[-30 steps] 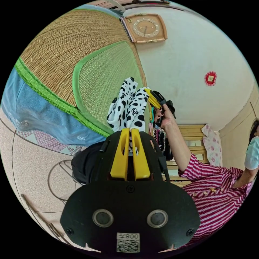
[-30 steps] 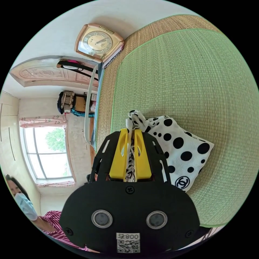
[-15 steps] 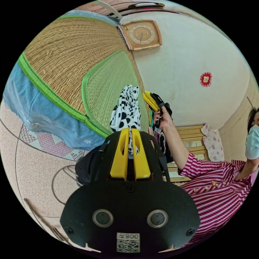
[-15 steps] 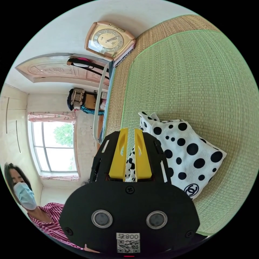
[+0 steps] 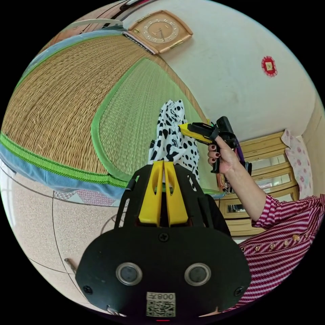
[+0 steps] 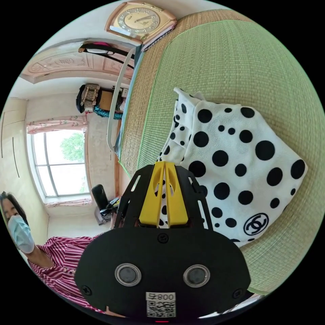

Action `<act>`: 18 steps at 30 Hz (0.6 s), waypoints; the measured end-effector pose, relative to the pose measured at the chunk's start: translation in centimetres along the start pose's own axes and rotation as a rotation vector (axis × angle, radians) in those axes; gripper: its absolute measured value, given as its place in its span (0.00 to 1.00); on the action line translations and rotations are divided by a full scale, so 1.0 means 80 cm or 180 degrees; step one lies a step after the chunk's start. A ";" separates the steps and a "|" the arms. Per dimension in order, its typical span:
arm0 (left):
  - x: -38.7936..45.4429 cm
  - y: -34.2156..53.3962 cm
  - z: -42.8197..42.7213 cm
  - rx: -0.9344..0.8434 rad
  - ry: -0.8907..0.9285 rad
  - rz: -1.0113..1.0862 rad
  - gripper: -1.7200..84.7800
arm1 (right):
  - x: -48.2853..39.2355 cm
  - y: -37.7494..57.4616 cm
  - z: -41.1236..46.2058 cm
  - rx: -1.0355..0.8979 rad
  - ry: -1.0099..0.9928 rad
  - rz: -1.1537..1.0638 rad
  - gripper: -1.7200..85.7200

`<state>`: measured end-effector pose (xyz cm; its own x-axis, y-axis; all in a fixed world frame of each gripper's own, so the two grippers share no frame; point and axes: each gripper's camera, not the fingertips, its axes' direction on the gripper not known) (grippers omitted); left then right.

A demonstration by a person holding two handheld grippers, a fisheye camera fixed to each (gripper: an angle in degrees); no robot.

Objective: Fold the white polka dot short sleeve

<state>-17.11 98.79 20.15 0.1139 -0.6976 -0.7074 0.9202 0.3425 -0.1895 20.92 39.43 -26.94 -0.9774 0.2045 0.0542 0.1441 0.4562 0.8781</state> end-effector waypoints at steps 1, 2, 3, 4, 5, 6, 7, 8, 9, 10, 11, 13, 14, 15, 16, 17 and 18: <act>-0.001 0.003 -0.007 0.0054 0.0033 -0.0010 0.02 | -0.004 -0.004 0.006 -0.0036 0.0024 -0.0008 0.02; 0.001 0.007 -0.013 0.0104 0.0067 0.0008 0.02 | -0.005 -0.007 0.009 -0.0048 0.0031 -0.0006 0.02; 0.003 0.009 -0.016 0.0126 0.0093 0.0025 0.02 | -0.005 -0.012 0.012 -0.0059 0.0025 0.0003 0.02; 0.010 0.013 -0.021 0.0169 0.0154 0.0085 0.02 | -0.005 -0.016 0.015 -0.0063 0.0008 0.0016 0.02; 0.019 0.016 -0.022 0.0187 0.0201 0.0160 0.02 | -0.004 -0.018 0.016 -0.0065 0.0000 0.0022 0.02; 0.023 0.016 -0.020 0.0171 0.0218 0.0196 0.02 | -0.004 -0.021 0.018 -0.0070 -0.0003 0.0034 0.02; 0.031 0.015 -0.013 0.0089 0.0231 0.0272 0.02 | -0.004 -0.023 0.021 -0.0086 -0.0002 0.0044 0.02; 0.036 0.013 -0.002 -0.0026 0.0192 0.0346 0.02 | -0.004 -0.024 0.022 -0.0096 -0.0001 0.0046 0.02; 0.037 0.011 0.003 -0.0083 0.0139 0.0354 0.02 | -0.005 -0.025 0.022 -0.0106 -0.0011 0.0045 0.02; 0.034 0.009 0.012 -0.0144 -0.0010 0.0320 0.02 | -0.009 -0.024 0.019 -0.0091 -0.0066 0.0018 0.02; 0.027 0.007 0.018 -0.0153 -0.0139 0.0269 0.02 | -0.012 -0.024 0.016 -0.0075 -0.0099 -0.0009 0.02; 0.009 0.006 0.024 -0.0183 -0.0209 0.0081 0.02 | -0.024 -0.027 -0.006 0.0038 -0.0057 -0.0096 0.02; -0.003 0.006 0.026 -0.0208 -0.0093 -0.0016 0.02 | -0.025 -0.029 -0.012 0.0074 -0.0021 -0.0105 0.02; -0.007 0.007 0.027 -0.0201 -0.0045 -0.0045 0.02 | -0.025 -0.035 -0.025 0.0149 0.0041 -0.0105 0.02; -0.010 0.010 0.026 -0.0186 -0.0026 -0.0062 0.02 | -0.021 -0.042 -0.038 0.0223 0.0062 -0.0079 0.02; -0.010 0.012 0.027 -0.0209 -0.0047 -0.0041 0.02 | -0.019 -0.047 -0.044 0.0262 0.0060 -0.0063 0.02; -0.010 0.012 0.028 -0.0227 -0.0059 -0.0029 0.02 | -0.012 -0.057 -0.055 0.0345 0.0073 -0.0014 0.02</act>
<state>-15.47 98.27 22.01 0.1132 -0.7122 -0.6928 0.8922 0.3797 -0.2445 20.53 33.33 -28.86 -0.9812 0.1828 0.0623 0.1544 0.5484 0.8218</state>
